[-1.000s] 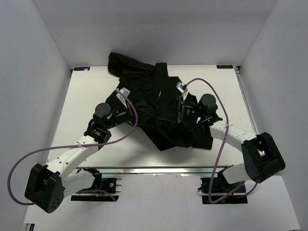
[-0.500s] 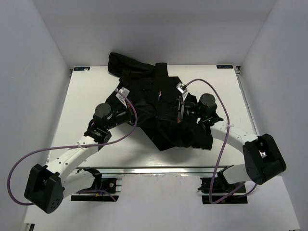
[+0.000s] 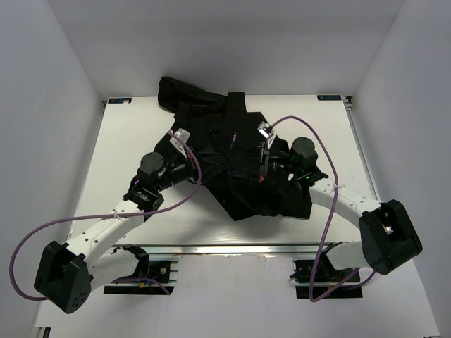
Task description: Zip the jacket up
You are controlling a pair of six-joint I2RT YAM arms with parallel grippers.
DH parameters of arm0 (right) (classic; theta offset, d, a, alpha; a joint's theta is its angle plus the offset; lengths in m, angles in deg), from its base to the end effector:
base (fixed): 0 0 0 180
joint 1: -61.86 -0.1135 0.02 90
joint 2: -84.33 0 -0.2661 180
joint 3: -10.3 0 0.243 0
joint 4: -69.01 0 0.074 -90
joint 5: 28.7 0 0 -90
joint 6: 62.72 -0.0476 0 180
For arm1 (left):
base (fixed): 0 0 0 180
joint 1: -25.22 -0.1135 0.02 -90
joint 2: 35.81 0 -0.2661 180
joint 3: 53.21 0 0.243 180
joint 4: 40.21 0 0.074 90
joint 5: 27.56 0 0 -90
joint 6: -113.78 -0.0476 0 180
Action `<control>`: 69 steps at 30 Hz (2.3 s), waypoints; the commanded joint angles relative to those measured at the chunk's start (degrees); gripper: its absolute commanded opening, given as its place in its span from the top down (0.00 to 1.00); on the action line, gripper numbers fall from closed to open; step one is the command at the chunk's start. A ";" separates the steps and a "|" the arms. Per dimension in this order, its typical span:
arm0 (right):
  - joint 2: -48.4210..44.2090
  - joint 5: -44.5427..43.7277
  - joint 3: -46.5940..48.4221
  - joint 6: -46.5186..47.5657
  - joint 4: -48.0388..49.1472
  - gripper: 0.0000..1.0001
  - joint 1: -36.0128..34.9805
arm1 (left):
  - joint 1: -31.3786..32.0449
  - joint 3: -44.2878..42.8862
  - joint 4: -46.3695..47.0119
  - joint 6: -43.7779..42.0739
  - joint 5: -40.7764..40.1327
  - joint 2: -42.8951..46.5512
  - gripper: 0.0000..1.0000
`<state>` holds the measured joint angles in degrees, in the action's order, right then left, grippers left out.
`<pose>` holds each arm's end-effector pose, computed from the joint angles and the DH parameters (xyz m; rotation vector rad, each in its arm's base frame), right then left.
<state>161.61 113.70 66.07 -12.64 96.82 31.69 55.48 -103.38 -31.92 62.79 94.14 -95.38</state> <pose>0.2317 0.1783 0.2953 -0.7075 1.5960 1.5973 0.1942 -0.1423 0.3010 0.3430 1.7344 -1.3473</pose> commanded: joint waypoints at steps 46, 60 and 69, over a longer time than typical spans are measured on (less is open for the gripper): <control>-1.69 -1.95 1.33 -2.35 5.62 1.00 -0.50 | 1.99 -0.51 -2.64 -0.77 -4.10 2.09 1.00; -0.64 -2.58 2.38 -2.88 8.08 1.00 -0.41 | 2.35 -0.59 -3.08 -1.83 2.03 2.36 1.00; 0.59 1.56 4.22 -2.62 8.26 1.00 0.64 | 2.35 -1.74 -9.31 -3.76 6.00 0.33 1.00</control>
<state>161.89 114.45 66.23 -15.86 101.13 31.82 57.25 -103.06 -37.14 60.71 95.37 -95.21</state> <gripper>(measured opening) 0.035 0.015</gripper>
